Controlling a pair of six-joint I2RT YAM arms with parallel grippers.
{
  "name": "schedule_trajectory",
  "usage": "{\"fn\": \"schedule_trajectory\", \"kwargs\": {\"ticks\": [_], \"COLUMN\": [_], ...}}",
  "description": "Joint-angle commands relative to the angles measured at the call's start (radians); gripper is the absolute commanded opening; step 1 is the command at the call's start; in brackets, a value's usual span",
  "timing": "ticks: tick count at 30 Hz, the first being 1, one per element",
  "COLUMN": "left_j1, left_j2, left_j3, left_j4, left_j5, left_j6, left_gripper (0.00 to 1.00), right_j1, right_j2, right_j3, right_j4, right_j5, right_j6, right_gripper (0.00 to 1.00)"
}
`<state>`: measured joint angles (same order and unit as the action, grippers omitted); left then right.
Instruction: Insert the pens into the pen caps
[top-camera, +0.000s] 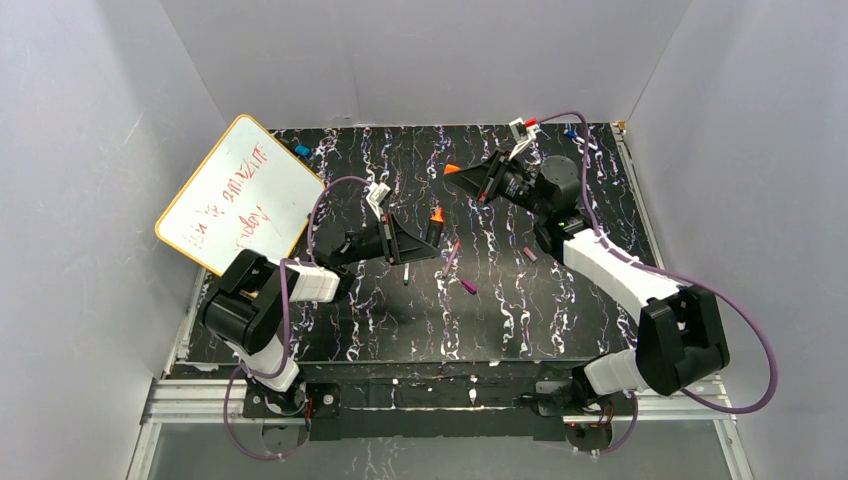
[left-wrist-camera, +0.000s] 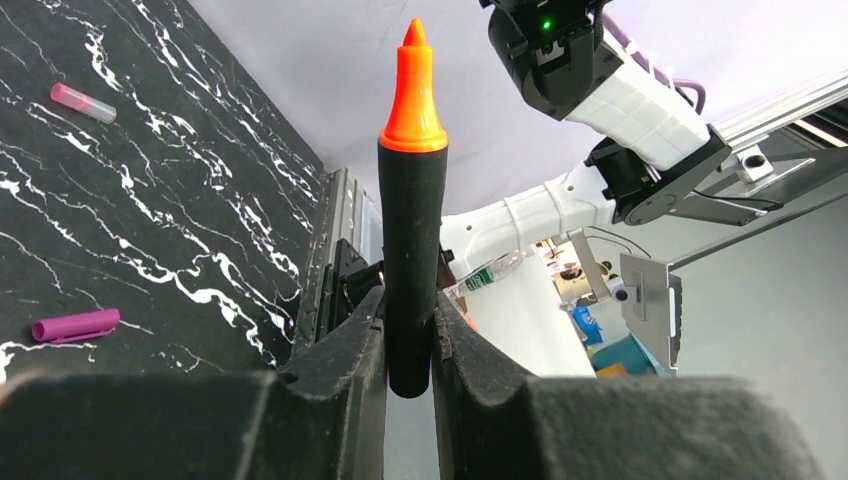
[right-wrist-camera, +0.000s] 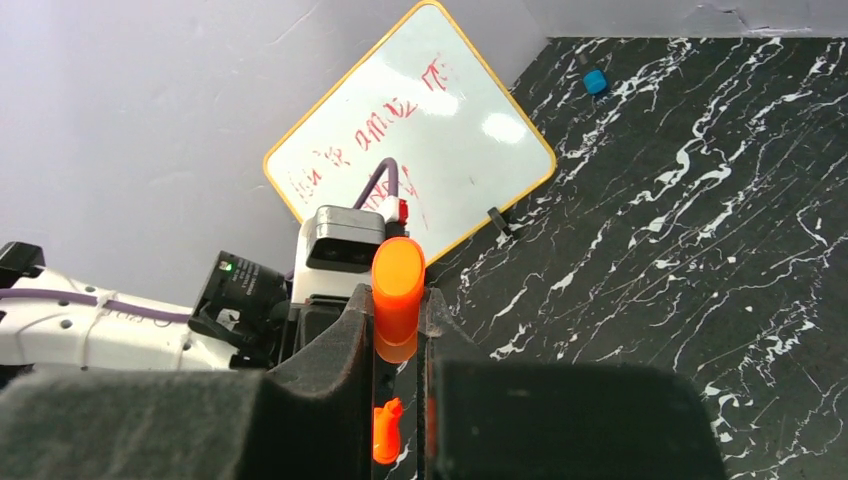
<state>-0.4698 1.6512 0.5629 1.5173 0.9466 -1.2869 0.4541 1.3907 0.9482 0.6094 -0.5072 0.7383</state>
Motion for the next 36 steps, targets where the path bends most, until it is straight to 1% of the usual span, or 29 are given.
{"fn": "schedule_trajectory", "kwargs": {"ticks": [1, 10, 15, 27, 36], "left_j1": [-0.004, -0.009, -0.024, -0.038, -0.038], "left_j2": [-0.018, 0.001, 0.015, -0.003, 0.022], "left_j3": [0.04, 0.114, 0.152, 0.126, 0.158], "left_j4": [0.273, 0.273, 0.273, 0.274, 0.274], "left_j5": [-0.02, -0.025, -0.018, -0.016, -0.007], "left_j6": [-0.014, -0.023, -0.033, -0.031, -0.022], "left_gripper": [0.0, 0.0, 0.0, 0.0, 0.0], "right_j1": [0.008, 0.038, 0.054, 0.054, 0.055], "right_j2": [-0.06, -0.08, -0.072, -0.065, -0.105], "right_j3": [0.026, 0.013, 0.01, 0.028, 0.0], "right_j4": [0.048, -0.02, -0.023, -0.05, -0.085], "right_j5": [-0.044, -0.031, -0.007, 0.023, 0.02], "right_j6": [0.011, -0.034, -0.052, -0.098, -0.114], "right_gripper": [0.05, 0.04, 0.04, 0.04, 0.04]}}
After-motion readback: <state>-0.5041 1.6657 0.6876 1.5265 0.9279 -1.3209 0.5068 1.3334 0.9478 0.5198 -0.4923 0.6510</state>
